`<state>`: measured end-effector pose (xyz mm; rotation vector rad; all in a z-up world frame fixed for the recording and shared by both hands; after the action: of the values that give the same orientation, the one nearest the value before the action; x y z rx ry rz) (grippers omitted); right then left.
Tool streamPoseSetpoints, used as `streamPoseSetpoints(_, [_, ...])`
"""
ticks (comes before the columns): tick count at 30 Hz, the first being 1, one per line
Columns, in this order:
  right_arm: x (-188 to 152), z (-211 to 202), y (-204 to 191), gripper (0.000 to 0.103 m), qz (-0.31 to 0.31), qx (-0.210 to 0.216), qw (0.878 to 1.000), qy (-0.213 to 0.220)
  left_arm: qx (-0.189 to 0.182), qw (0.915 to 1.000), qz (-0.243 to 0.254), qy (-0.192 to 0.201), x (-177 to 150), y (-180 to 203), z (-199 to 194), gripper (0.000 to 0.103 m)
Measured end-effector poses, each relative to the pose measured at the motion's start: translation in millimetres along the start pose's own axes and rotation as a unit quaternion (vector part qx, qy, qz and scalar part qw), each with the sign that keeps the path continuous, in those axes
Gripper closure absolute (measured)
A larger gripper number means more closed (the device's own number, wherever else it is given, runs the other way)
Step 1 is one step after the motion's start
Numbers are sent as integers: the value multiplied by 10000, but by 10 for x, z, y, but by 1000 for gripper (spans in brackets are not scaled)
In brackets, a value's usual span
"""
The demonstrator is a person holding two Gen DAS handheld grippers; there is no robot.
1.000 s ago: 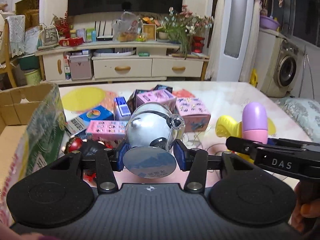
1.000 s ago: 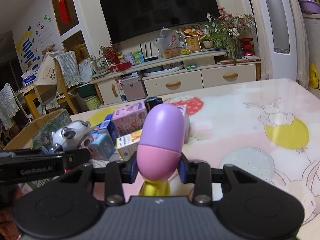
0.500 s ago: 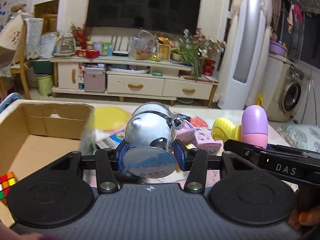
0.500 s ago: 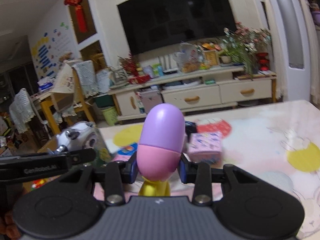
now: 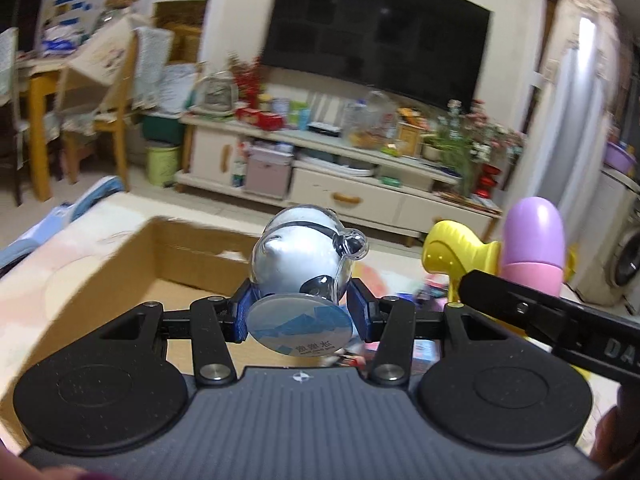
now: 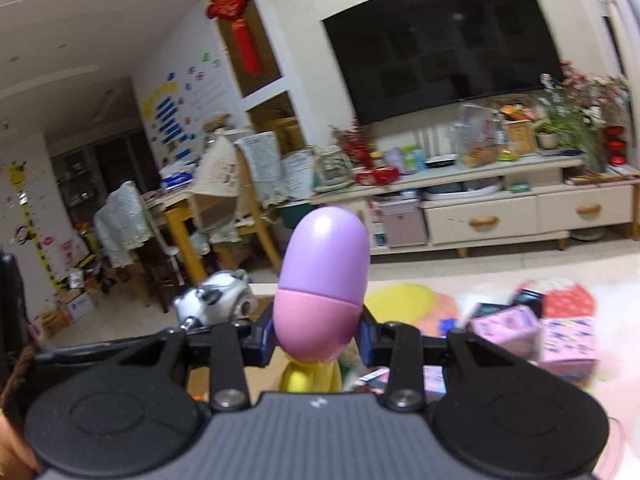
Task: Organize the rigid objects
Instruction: 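Carry the robot toy and egg toy over the cardboard box with both grippers, then open both grippers to drop the robot toy and egg toy into the box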
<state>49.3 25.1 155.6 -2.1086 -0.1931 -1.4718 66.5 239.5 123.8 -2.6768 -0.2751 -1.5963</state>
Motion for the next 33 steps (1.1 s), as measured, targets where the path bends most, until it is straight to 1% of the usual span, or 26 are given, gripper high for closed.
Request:
streamPoseSetpoints(7, [-52,439,-178,66,163,374,9989,-229,574,9976,-306,-228,70,-326,214,44])
streamPoseSetpoints(10, [-86,563,-213,66,324,481,9979,-297,718,9957,-466,-347,83,-432,245,44])
streamPoseSetpoints(13, [-127,670,-258,66,420,636,9963,-401,871,9938,-505,-478,70,-481,287,44])
streamPoseSetpoints(16, [-192,742,-309,65,403,660,9955,-547,928,9924,-502,-636,37,-504,313,44])
streamPoseSetpoints(20, [-284,819,-356,65,296,581,9951,-740,986,9913,-451,-742,2,-501,295,44])
streamPoseSetpoints(27, [-357,877,-358,65,262,588,9935,-941,1111,9885,-382,-953,-31,-491,338,44])
streamPoseSetpoints(33, [-433,915,-394,65,130,500,9925,-1111,1187,9870,-328,-1031,-37,-493,308,44])
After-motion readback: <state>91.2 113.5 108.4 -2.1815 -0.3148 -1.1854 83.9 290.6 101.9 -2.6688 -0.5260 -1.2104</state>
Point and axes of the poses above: each gripper's, at about its wrist camera, not at the fingertips, and z roughly the way its jaws point, y to its right, x to its top, the point moved 1 cm from there along z, roughly the way its jaws point, and after that the axes turned 12 degrees about x, right-handed, at the moved point
